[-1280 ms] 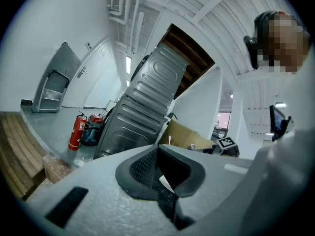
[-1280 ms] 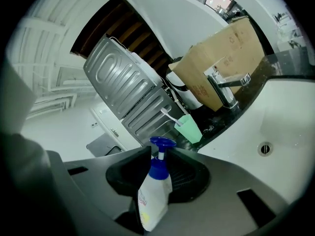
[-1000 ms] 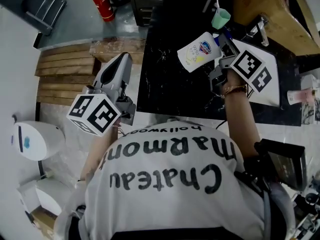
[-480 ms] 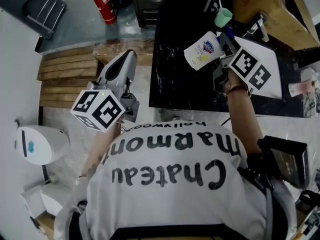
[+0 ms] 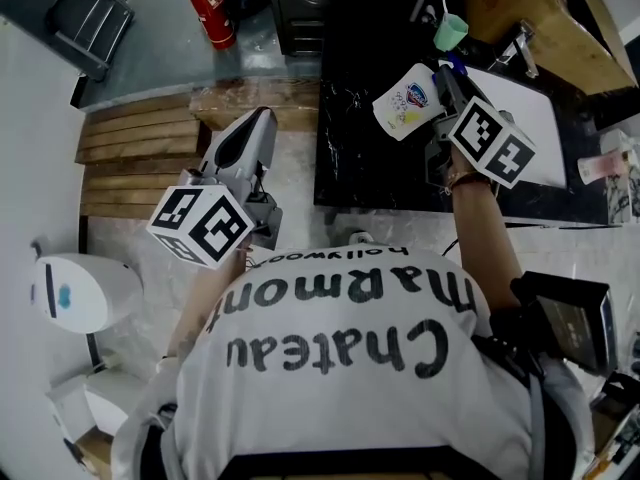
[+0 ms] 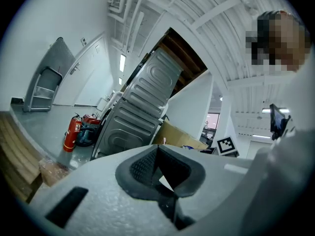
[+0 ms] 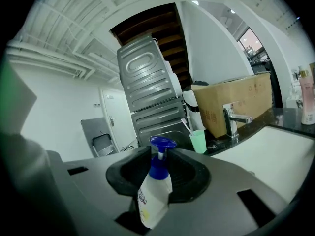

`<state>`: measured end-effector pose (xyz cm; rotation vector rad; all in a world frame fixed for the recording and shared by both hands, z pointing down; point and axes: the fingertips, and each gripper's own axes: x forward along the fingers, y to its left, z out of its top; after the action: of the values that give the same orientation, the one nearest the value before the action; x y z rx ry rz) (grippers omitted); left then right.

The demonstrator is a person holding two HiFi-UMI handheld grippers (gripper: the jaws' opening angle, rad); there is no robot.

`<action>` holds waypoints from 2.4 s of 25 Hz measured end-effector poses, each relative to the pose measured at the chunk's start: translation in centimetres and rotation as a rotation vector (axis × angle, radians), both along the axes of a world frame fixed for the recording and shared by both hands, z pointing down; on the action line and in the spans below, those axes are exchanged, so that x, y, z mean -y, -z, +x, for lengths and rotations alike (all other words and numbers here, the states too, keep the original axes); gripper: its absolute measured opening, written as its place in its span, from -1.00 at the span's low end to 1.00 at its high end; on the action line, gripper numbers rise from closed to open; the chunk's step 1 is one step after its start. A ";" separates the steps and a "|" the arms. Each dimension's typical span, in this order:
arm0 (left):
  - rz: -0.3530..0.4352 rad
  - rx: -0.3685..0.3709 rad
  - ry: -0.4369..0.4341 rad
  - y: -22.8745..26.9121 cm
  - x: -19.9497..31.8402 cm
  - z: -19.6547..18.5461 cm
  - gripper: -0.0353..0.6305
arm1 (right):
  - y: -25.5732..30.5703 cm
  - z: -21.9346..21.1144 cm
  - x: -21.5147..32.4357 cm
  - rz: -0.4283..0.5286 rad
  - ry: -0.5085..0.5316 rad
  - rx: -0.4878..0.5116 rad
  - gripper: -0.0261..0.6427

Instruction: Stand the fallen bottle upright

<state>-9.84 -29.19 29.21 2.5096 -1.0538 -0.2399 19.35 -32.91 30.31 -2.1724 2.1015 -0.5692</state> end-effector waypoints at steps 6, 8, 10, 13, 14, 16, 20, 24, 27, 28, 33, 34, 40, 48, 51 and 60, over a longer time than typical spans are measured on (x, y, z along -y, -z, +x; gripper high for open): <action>0.005 -0.006 -0.010 0.1 -0.9 -1.2 -0.85 | 0.2 -1.0 -0.5 0.012 -0.013 -0.052 -0.62; 0.006 -0.007 -0.011 0.0 -1.2 -1.7 -0.85 | 0.2 -1.2 -0.6 0.017 -0.019 -0.060 -0.62; 0.003 -0.008 -0.008 -0.2 -1.4 -2.2 -0.85 | 0.3 -1.5 -0.8 0.022 -0.021 -0.076 -0.62; 0.003 -0.012 -0.004 -0.3 -1.6 -2.9 -0.85 | 0.4 -2.1 -0.9 0.025 -0.020 -0.103 -0.62; 0.005 -0.014 -0.004 -0.2 -1.6 -3.1 -0.85 | 0.4 -2.3 -0.9 0.026 -0.019 -0.112 -0.62; 0.007 -0.017 -0.002 -0.2 -1.7 -3.5 -0.85 | 0.6 -2.8 -0.8 0.033 -0.013 -0.135 -0.62; 0.002 -0.021 0.001 -0.5 -1.9 -4.3 -0.85 | 0.6 -3.3 -1.0 0.033 -0.020 -0.174 -0.62; -0.010 -0.026 0.001 -1.0 -1.9 -4.8 -0.85 | 0.7 -3.9 -1.1 0.041 -0.020 -0.209 -0.62; -0.016 -0.027 -0.007 -1.3 -1.9 -4.9 -0.85 | 0.7 -4.1 -1.1 0.045 -0.025 -0.222 -0.62; -0.016 -0.025 -0.010 -1.3 -1.9 -4.9 -0.85 | 0.6 -4.1 -1.1 0.045 -0.030 -0.218 -0.62; -0.017 -0.030 -0.011 -1.3 -2.2 -5.3 -0.85 | 0.6 -4.5 -1.3 0.042 -0.031 -0.216 -0.62; -0.016 -0.031 -0.011 -1.3 -2.3 -5.4 -0.85 | 0.6 -4.7 -1.3 0.042 -0.028 -0.222 -0.62; -0.022 -0.038 -0.002 -1.6 -2.6 -6.2 -0.85 | 0.7 -6.0 -1.5 0.045 -0.013 -0.259 -0.62; -0.014 -0.044 0.005 -1.2 -3.0 -7.3 -0.85 | 0.7 -7.2 -1.7 0.040 -0.006 -0.284 -0.62; -0.013 -0.044 0.007 -1.1 -3.1 -7.6 -0.85 | 0.7 -7.5 -1.7 0.042 -0.006 -0.299 -0.62; -0.011 -0.043 0.016 -0.9 -4.0 -8.6 -0.85 | 0.8 -8.0 -1.9 0.027 0.006 -0.300 -0.62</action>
<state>-18.45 -25.16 30.16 2.4755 -1.0564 -0.2902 11.33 -30.99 29.56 -2.3637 2.2385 -0.2231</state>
